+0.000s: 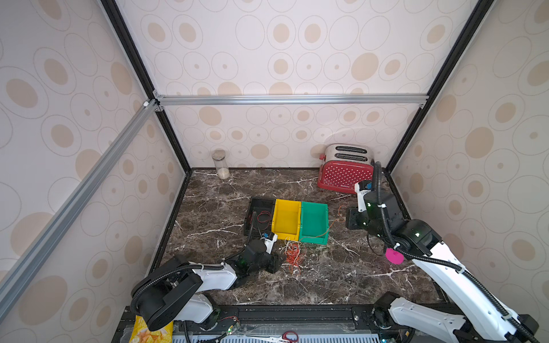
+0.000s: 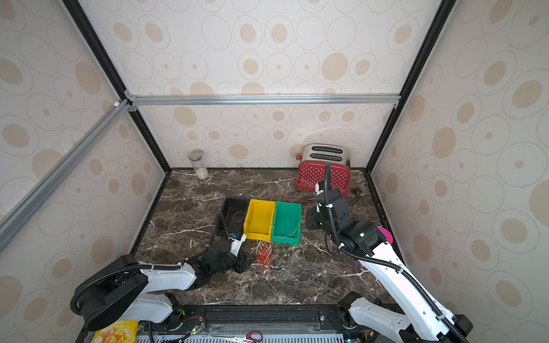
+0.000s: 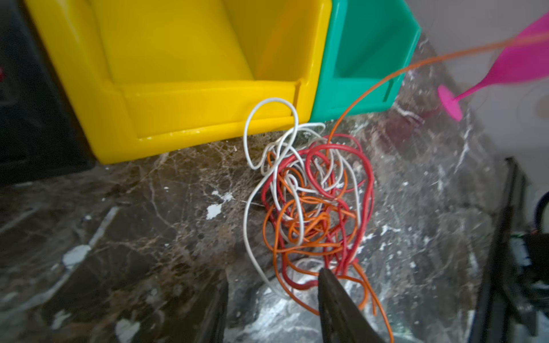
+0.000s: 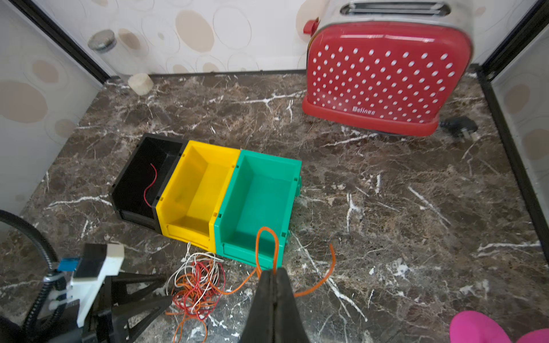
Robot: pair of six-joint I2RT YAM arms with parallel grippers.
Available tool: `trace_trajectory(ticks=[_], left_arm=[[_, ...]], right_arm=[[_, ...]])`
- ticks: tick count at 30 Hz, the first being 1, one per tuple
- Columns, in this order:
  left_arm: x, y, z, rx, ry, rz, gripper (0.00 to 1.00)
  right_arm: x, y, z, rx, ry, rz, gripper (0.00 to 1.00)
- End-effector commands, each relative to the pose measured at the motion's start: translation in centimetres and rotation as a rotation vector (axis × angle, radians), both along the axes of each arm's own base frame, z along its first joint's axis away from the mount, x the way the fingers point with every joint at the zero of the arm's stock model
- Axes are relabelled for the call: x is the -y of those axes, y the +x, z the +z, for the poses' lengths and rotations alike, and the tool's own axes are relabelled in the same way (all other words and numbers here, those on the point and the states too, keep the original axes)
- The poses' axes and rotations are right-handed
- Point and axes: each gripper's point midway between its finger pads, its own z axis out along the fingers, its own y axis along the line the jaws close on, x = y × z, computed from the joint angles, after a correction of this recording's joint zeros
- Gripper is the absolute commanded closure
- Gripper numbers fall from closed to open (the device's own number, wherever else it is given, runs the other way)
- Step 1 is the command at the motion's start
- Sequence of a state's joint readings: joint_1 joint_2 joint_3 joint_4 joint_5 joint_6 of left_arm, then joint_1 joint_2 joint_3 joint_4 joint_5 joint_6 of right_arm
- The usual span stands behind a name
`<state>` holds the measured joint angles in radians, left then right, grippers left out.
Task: Untangle and sort cables by color
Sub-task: Untie the cable.
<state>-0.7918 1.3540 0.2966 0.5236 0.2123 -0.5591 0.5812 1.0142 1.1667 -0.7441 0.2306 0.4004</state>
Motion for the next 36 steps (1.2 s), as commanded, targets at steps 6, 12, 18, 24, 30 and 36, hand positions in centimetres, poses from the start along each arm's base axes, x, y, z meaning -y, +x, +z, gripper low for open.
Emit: trace_trajectory(ticks=[6,12,18,24,30,36], left_arm=[[2.0,1.6,5.0,0.103,-0.029,-0.059,0.30],[3.7,2.5,5.7,0.114,-0.058,-0.086,0.29],[5.7,2.4,4.3,0.070,-0.062,-0.115,0.32],[6.7,2.0,1.6,0.030,0.013,-0.128,0.38],[6.0,2.4,-0.2,0.029,0.096,-0.088,0.53],[5.8,2.4,-0.2,0.044,0.112,-0.091,0.66]], right_arm=[[-1.8,-1.0,-5.5,-0.170,0.069,0.032,1.00],[-0.5,-2.5,-9.7,-0.284,0.057,-0.053,1.00],[1.3,-4.8,-14.2,-0.405,0.016,-0.137,1.00],[1.9,-6.4,-17.1,-0.498,-0.013,-0.149,0.95],[-2.2,-6.9,-16.4,-0.514,0.022,0.049,0.63],[-4.0,-6.1,-14.9,-0.477,-0.089,0.103,0.56]])
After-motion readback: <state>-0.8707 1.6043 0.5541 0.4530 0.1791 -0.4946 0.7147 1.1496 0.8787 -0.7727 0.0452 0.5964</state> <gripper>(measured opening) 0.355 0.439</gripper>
